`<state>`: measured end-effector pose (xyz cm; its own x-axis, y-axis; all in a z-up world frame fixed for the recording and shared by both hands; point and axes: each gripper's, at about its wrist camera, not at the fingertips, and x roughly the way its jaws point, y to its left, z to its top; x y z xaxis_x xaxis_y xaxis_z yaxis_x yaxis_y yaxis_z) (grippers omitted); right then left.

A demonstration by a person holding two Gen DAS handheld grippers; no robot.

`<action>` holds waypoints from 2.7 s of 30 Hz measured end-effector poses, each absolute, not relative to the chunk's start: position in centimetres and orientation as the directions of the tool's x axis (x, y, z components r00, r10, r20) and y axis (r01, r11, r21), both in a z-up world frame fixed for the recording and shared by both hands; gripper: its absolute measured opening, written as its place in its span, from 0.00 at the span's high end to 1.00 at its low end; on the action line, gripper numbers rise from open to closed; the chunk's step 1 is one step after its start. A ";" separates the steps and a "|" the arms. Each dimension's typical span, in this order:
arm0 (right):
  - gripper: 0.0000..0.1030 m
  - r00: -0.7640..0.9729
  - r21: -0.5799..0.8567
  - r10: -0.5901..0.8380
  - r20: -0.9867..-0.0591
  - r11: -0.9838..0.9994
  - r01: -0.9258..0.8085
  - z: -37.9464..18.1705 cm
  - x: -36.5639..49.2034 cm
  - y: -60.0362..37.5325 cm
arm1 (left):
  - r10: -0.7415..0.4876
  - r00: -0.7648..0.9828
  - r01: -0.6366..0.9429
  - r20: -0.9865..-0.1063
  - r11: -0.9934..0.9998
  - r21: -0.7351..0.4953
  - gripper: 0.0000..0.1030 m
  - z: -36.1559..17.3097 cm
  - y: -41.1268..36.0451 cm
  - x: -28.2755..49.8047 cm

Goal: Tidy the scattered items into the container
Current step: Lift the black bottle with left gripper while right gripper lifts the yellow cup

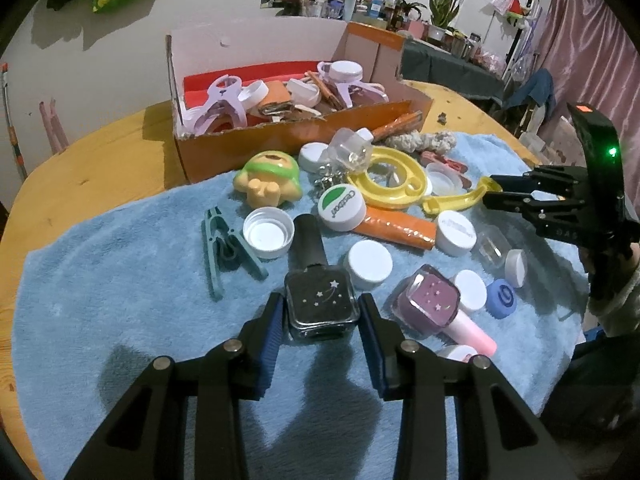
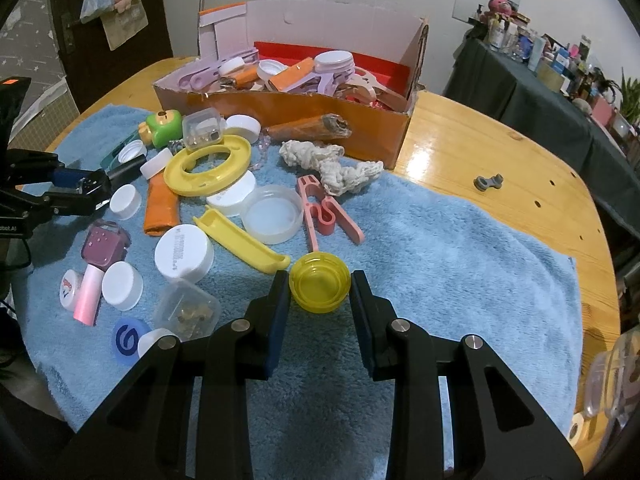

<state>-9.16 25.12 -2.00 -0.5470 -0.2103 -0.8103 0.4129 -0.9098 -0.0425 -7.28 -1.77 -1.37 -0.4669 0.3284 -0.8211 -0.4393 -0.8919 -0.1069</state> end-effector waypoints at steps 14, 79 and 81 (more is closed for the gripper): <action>0.72 -0.537 -0.042 -0.209 -0.817 -0.908 0.417 -2.4 -8.9 25.3 | 0.283 -0.490 -0.416 -0.825 -0.907 -0.064 0.63 -1.0 -1.9 -7.1; 0.72 -0.526 -0.035 -0.205 -0.826 -0.911 0.410 -2.7 -9.3 25.3 | 0.286 -0.470 -0.398 -0.835 -0.913 -0.089 0.63 -1.9 -1.6 -8.2; 0.72 -0.526 -0.025 -0.212 -0.824 -0.913 0.406 -2.6 -9.3 25.5 | 0.288 -0.471 -0.396 -0.834 -0.914 -0.092 0.63 -1.8 -1.8 -8.3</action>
<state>-9.31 25.49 -2.61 -0.5262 -0.2116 -0.8236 0.4063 -0.9134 -0.0248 -8.27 -1.75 -1.84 -0.4708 0.2880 -0.8339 -0.3956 -0.9138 -0.0922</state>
